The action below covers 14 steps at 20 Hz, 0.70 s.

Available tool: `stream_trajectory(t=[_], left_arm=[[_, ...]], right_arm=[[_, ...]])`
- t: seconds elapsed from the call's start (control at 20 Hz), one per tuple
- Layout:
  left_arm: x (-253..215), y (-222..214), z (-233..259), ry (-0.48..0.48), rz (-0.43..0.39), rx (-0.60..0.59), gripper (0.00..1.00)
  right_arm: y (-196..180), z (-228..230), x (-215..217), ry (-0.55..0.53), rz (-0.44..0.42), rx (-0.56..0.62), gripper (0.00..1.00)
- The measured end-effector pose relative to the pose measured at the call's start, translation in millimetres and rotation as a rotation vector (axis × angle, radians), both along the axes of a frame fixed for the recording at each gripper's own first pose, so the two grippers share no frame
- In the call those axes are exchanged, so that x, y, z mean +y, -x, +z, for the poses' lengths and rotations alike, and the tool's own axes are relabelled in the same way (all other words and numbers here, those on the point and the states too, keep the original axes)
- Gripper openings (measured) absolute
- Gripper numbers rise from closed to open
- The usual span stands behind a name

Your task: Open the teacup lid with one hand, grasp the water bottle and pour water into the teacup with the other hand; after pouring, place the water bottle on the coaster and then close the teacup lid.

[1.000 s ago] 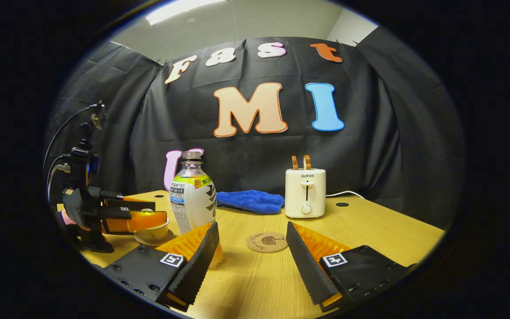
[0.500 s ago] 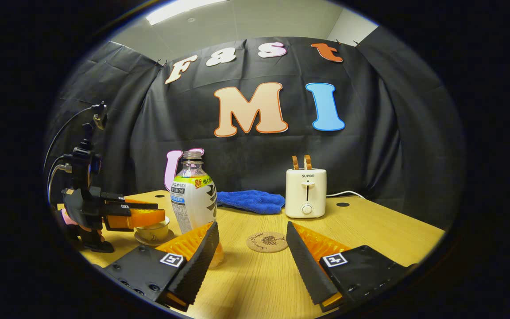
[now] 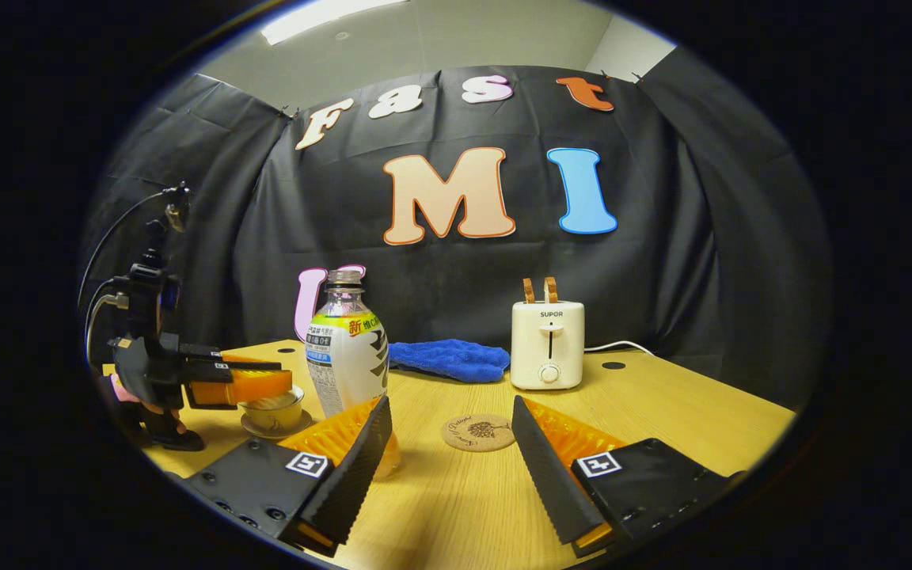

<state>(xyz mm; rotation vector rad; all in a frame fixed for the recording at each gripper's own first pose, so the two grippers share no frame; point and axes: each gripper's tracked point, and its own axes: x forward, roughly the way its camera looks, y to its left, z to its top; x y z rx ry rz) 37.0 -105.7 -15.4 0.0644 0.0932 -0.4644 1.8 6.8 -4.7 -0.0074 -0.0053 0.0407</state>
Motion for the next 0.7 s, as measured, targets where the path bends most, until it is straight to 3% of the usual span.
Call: stream_trajectory(t=[0.45, 0.55, 0.6, 0.65, 0.7], left_arm=[[36, 9, 16, 0.062, 0.101, -0.082, 0.28], [46, 12, 16, 0.067, 0.134, -0.083, 0.28], [52, 14, 14, 0.064, 0.153, -0.083, 0.27], [58, 16, 15, 0.062, 0.169, -0.084, 0.28], [64, 20, 15, 0.061, 0.189, -0.087, 0.28]], right_arm=[[0, 0, 5, 0.0, 0.023, 0.002, 0.97], [-1, 0, 11, -0.001, 0.052, 0.004, 0.94], [-1, -1, 16, -0.002, 0.076, 0.005, 0.99], [-1, -1, 23, -0.003, 0.11, 0.006, 0.94], [-2, -2, 31, -0.004, 0.15, 0.009, 0.94]])
